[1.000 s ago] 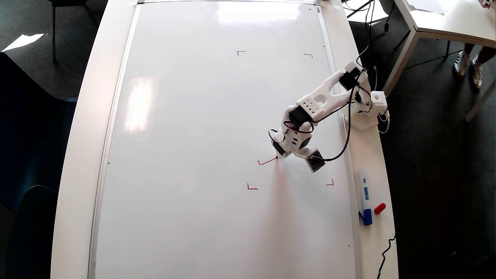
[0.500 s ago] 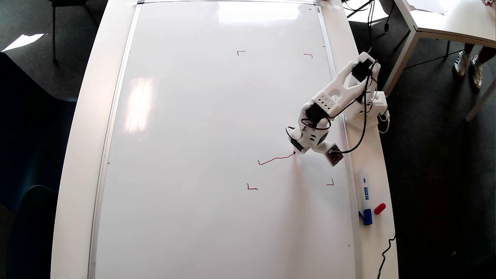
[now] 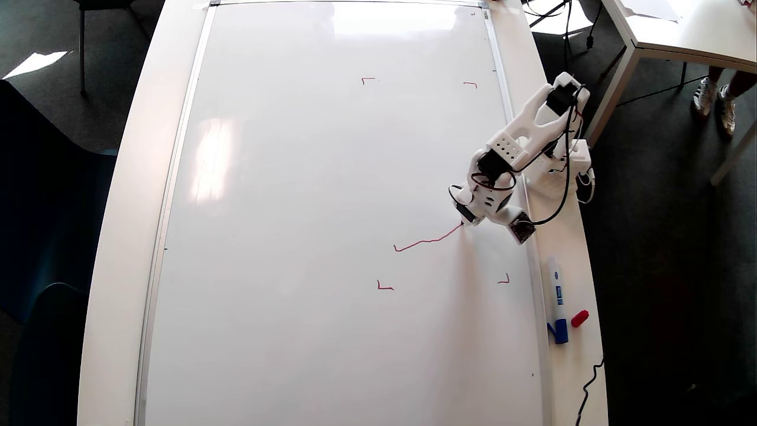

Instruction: Draw on a whiteboard a robot head using a pen attached to the gripper

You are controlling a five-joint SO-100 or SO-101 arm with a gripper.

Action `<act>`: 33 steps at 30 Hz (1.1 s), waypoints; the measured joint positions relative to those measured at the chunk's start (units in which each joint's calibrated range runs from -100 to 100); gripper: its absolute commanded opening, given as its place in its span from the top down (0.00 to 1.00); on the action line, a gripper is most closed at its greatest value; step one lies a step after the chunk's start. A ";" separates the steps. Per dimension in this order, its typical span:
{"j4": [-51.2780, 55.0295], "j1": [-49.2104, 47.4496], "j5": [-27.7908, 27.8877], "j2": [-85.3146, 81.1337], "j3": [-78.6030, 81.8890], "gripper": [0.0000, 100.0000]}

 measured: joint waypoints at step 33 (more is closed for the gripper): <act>3.97 25.79 16.22 -4.57 5.76 0.99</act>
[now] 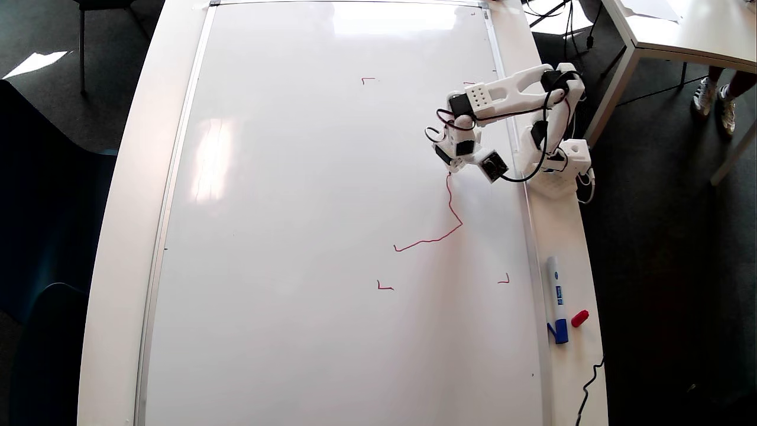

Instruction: Draw on a whiteboard a robot head using a pen attached to the gripper

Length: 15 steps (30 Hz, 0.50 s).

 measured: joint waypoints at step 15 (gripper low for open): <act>-0.08 17.27 9.88 -3.05 3.56 0.99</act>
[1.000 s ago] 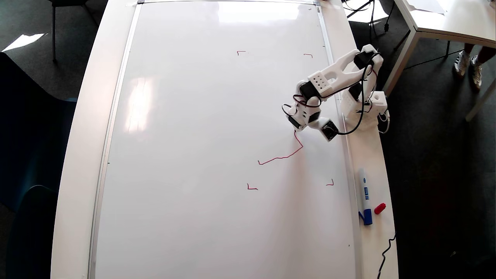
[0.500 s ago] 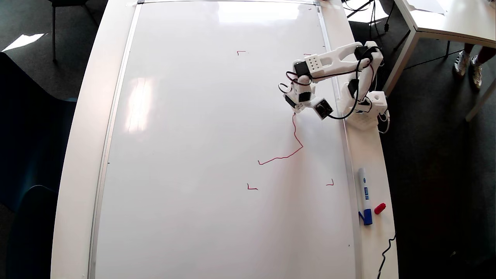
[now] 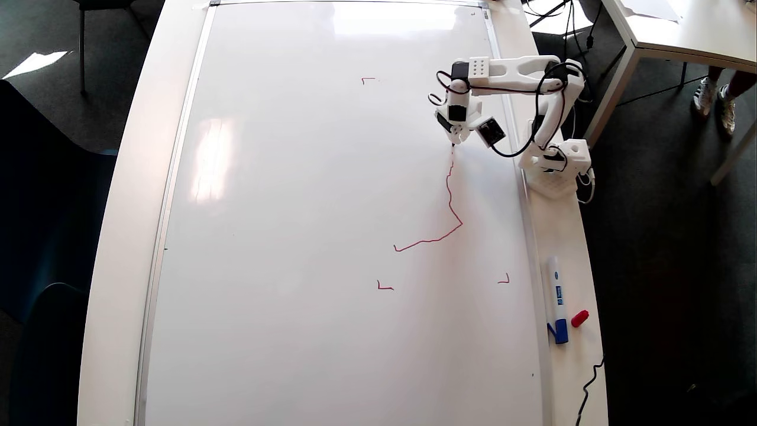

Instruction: Draw on a whiteboard a robot head using a pen attached to the gripper

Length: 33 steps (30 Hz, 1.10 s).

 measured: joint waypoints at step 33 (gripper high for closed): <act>-0.34 10.78 8.08 5.68 -6.40 0.99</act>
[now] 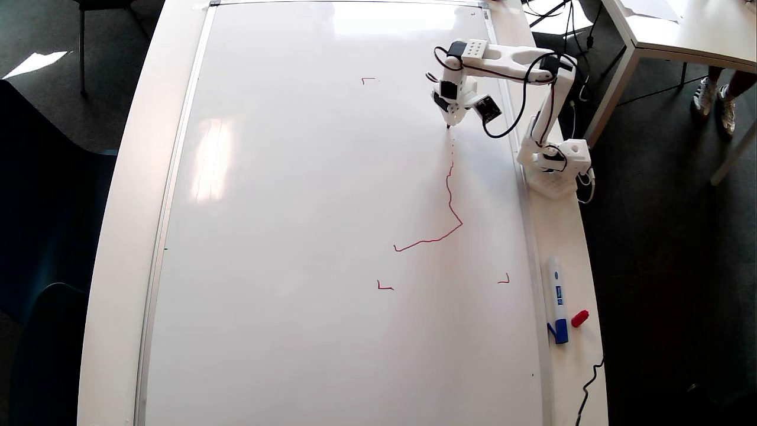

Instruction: Draw on a whiteboard a robot head using a pen attached to the gripper

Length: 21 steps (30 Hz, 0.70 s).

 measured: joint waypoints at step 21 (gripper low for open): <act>-7.52 -2.79 0.00 4.49 -6.03 0.99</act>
